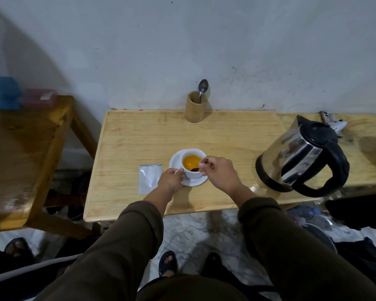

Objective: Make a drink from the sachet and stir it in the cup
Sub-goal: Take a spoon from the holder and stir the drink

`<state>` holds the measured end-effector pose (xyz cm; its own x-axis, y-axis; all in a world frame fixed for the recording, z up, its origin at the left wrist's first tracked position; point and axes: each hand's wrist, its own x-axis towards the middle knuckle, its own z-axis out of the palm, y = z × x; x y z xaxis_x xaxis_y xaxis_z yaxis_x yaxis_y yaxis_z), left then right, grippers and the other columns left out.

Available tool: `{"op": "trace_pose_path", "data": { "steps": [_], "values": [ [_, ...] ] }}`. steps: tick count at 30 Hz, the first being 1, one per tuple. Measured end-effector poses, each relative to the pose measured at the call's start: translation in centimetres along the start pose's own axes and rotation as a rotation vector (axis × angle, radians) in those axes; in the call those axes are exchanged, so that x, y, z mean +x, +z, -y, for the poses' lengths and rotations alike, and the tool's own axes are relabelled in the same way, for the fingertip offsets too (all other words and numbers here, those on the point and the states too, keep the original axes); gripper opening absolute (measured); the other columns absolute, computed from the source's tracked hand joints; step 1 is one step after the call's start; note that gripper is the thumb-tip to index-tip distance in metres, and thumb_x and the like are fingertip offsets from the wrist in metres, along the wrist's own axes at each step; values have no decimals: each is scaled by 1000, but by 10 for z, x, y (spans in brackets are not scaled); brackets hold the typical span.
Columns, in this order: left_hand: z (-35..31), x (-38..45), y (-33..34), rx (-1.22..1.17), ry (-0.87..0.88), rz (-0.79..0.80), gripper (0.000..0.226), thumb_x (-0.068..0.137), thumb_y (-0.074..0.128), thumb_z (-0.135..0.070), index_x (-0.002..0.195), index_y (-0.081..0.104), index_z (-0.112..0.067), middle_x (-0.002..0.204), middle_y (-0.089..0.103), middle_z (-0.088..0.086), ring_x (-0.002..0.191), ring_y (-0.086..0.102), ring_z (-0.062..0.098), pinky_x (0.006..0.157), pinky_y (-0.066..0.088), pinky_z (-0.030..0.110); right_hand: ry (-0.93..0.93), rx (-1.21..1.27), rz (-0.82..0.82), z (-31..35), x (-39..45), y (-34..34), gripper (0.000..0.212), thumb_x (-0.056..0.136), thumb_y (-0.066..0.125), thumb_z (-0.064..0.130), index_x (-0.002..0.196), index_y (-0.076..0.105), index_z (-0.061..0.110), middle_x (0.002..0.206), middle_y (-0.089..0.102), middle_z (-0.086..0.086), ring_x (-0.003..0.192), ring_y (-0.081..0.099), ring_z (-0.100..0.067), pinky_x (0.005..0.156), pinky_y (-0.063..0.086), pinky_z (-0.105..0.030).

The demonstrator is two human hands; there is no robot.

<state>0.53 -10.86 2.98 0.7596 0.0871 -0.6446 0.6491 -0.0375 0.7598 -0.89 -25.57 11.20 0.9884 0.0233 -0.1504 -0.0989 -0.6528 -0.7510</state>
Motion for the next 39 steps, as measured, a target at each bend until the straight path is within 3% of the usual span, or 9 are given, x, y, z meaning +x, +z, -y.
{"op": "trace_pose_path", "data": {
  "steps": [4,8,12,17,21,25,30,37,39],
  "values": [
    [2,-5,3,17,13,-40,26,93,50,-40,105,58,-18,118,65,13,112,61,30,102,48,46,51,119,75,-9,-10,-11,12,82,68,11,93,73,8,78,70,-8,59,63,1,52,47,-7],
    [3,-14,10,42,29,-82,31,93,46,-36,118,54,-20,126,61,11,116,57,29,103,46,43,171,274,178,-19,-24,-19,20,81,68,2,100,71,6,83,70,-8,71,64,-8,51,49,-12],
    [4,-20,16,60,33,-129,39,96,45,-32,133,48,-19,129,56,10,120,53,29,101,44,40,228,377,240,-34,-36,-21,23,90,52,-2,103,70,3,90,70,-13,73,65,-16,56,50,-16],
    [7,-21,20,14,33,-169,37,94,45,-34,128,51,-22,127,59,10,117,54,29,97,45,38,293,413,224,-51,-47,-18,18,87,59,6,99,71,7,90,73,-10,73,65,-12,56,48,-15],
    [10,-21,20,12,71,-202,35,90,47,-38,122,56,-25,124,63,10,115,57,30,99,47,41,329,477,111,-65,-53,-5,19,81,64,-5,79,59,13,65,67,0,54,64,1,57,45,-22],
    [13,-20,23,13,78,-234,37,91,46,-38,123,56,-24,124,63,10,115,56,30,102,46,45,464,563,-35,-82,-53,1,22,82,66,1,77,54,19,75,68,0,70,64,-6,59,44,-22],
    [16,-13,25,-14,68,-256,36,92,46,-40,123,57,-25,124,62,10,116,56,29,103,46,46,591,493,-228,-96,-26,-3,20,79,69,3,69,61,19,71,63,1,68,57,-15,64,45,-25],
    [24,-7,27,-73,80,-275,21,89,50,-43,107,56,-34,124,63,11,117,58,29,102,47,48,690,321,-284,-108,7,2,29,78,64,-1,56,60,19,74,66,-9,61,61,-23,59,53,-29],
    [25,-7,28,-91,77,-288,30,87,52,-45,114,57,-33,125,63,11,117,58,28,103,47,49,682,266,-283,-111,12,5,30,77,64,-1,55,62,20,83,72,-12,75,67,-27,69,57,-32]
  ]
}}
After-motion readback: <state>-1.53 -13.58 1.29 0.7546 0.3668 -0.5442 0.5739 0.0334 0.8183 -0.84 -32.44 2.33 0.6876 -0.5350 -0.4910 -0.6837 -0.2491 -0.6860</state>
